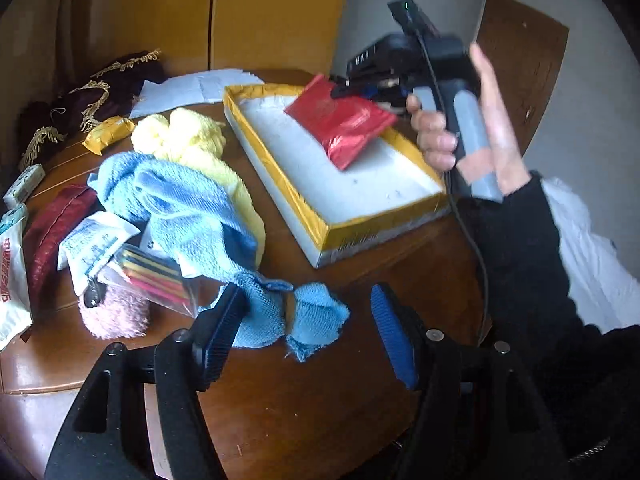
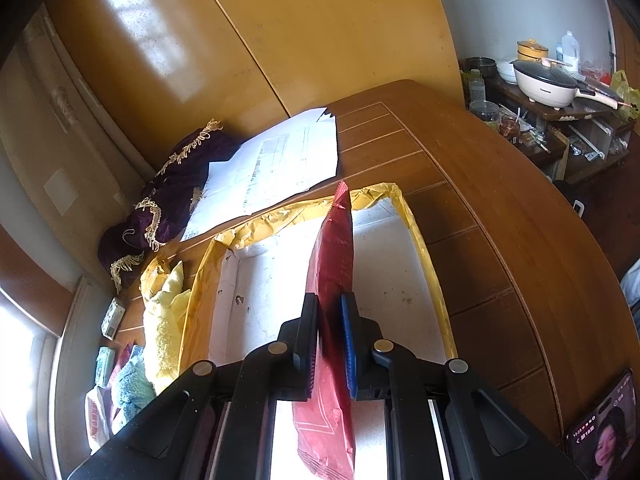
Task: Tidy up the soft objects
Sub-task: 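Lower the red packet into the box while the left tool drops the blue towel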
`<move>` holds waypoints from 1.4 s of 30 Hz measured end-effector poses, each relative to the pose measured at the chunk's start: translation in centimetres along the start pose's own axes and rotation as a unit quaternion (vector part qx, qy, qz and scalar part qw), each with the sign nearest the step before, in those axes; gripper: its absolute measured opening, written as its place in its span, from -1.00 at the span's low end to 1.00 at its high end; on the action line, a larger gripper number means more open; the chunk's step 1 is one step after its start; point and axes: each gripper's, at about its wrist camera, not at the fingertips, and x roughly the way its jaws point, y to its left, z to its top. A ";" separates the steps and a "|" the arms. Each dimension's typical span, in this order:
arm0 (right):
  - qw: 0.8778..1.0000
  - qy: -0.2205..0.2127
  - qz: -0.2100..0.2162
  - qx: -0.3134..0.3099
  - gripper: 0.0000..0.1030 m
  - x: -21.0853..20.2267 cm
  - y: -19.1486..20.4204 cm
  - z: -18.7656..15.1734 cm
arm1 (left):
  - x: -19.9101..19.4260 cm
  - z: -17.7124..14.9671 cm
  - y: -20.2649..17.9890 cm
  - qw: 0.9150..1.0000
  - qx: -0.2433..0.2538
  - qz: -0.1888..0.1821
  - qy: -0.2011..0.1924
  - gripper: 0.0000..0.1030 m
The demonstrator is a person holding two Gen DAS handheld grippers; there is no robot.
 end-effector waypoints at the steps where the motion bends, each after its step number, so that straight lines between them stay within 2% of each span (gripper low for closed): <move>1: 1.000 0.000 0.000 0.000 -0.77 0.0 0.0 0.0 | 0.5 -0.1 -0.3 1.000 0.003 0.013 0.008 0.25; 4: 1.000 -0.001 -0.001 -0.004 -0.77 0.0 0.2 -0.1 | 0.6 -0.1 0.2 0.999 -0.012 0.034 0.004 0.25; 7: 1.000 -0.001 -0.003 -0.005 -0.77 0.0 0.3 -0.1 | 0.8 -0.2 0.7 0.998 -0.016 0.050 0.019 0.20; 10: 1.000 0.000 -0.002 -0.002 -0.77 0.0 0.1 -0.1 | 0.7 -0.7 1.3 0.997 -0.011 0.071 0.025 -0.12; 12: 1.000 0.001 -0.003 -0.001 -0.77 0.0 0.1 -0.1 | 0.6 -1.0 2.1 0.997 -0.022 0.075 0.019 -0.42; 13: 1.000 0.001 -0.003 -0.001 -0.77 0.0 0.0 -0.1 | 0.5 -1.1 2.6 0.997 -0.032 0.071 0.017 -0.47; 15: 1.000 0.000 -0.003 -0.001 -0.77 0.0 0.0 0.0 | -0.2 -1.2 3.2 0.998 -0.046 0.042 0.006 -0.54; 18: 1.000 -0.003 -0.002 0.001 -0.77 -0.1 -0.1 0.0 | -2.1 -1.2 3.0 0.998 -0.043 -0.043 -0.008 -0.55; 21: 1.000 -0.006 0.000 0.007 -0.77 -0.2 -0.3 0.0 | -3.9 -0.5 3.1 0.988 -0.055 -0.145 -0.019 -0.55; 22: 1.000 -0.006 -0.001 0.008 -0.77 -0.2 -0.4 0.0 | -4.4 -0.1 3.1 0.984 -0.059 -0.167 -0.028 -0.55; 24: 1.000 -0.005 -0.007 0.012 -0.77 -0.1 -0.5 0.0 | -5.0 1.4 2.7 0.980 -0.063 -0.183 -0.052 -0.55; 27: 1.000 0.000 -0.017 0.012 -0.77 0.2 -0.5 0.0 | -4.4 4.8 2.6 0.978 -0.076 -0.177 -0.082 -0.54; 30: 1.000 0.003 -0.020 0.013 -0.77 0.4 -0.6 0.1 | -2.2 8.9 2.7 0.985 -0.067 -0.121 -0.108 -0.54; 32: 1.000 0.006 -0.024 0.015 -0.77 0.7 -0.7 0.1 | 1.3 12.0 3.3 0.990 -0.068 -0.085 -0.088 -0.54; 35: 0.999 0.011 -0.014 0.032 -0.75 0.9 -1.3 0.1 | 6.5 16.2 2.8 0.994 -0.081 -0.060 -0.042 -0.54; 38: 0.999 0.016 -0.012 0.050 -0.75 1.1 -2.1 0.1 | 10.8 18.2 2.8 0.993 -0.098 -0.066 0.003 -0.54; 40: 0.998 0.019 -0.013 0.057 -0.73 1.2 -2.3 0.1 | 12.7 18.6 2.7 0.992 -0.113 -0.051 0.020 -0.54; 42: 0.998 0.022 -0.010 0.065 -0.72 1.3 -2.6 0.0 | 14.1 18.8 2.8 0.989 -0.125 -0.062 0.039 -0.54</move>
